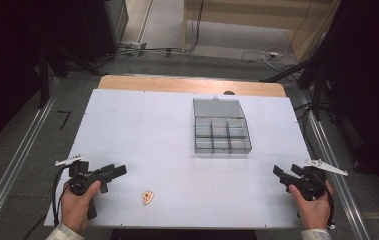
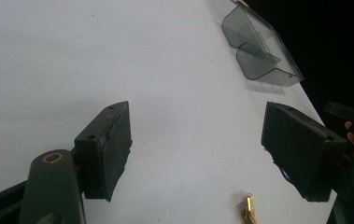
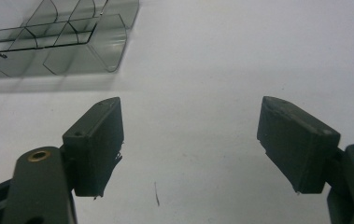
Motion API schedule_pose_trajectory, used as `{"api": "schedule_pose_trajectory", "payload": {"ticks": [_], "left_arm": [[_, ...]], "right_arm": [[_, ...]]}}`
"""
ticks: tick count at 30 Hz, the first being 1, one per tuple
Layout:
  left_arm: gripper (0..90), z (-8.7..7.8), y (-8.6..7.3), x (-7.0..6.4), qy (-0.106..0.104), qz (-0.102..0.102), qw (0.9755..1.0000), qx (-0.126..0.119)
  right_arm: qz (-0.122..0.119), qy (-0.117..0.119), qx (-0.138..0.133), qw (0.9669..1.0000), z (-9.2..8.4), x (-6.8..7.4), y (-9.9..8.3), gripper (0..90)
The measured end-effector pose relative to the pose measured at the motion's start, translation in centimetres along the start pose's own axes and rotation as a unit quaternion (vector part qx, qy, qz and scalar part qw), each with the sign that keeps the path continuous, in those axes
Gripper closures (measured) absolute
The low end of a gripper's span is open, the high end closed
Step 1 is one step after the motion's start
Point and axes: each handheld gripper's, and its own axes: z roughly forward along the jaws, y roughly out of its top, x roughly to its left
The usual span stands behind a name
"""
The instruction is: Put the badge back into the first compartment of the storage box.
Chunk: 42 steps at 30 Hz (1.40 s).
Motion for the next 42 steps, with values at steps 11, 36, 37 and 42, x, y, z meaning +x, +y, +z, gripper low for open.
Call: {"api": "schedule_pose_trajectory", "payload": {"ticks": [11,36,37,42], "left_arm": [[27.6,0.3,-0.3,-0.4,-0.012,0.009,0.9996,0.022],[28.6,0.7,-1.3,-1.2,-0.019,0.012,0.9988,0.043],[28.9,0.7,-1.4,-1.2,-0.020,0.014,0.9987,0.045],[29.0,1.0,-1.8,-1.6,-0.022,0.019,0.9979,0.059]], "right_arm": [[-0.002,0.011,0.002,0.9999,0.2,0.4,0.0,21.4],[0.018,0.016,-0.001,0.9997,-0.1,-0.1,0.0,21.6],[0.019,0.016,-0.002,0.9997,0.0,-0.1,0.1,21.6],[0.018,0.017,-0.005,0.9997,-0.1,-0.1,0.1,21.7]]}}
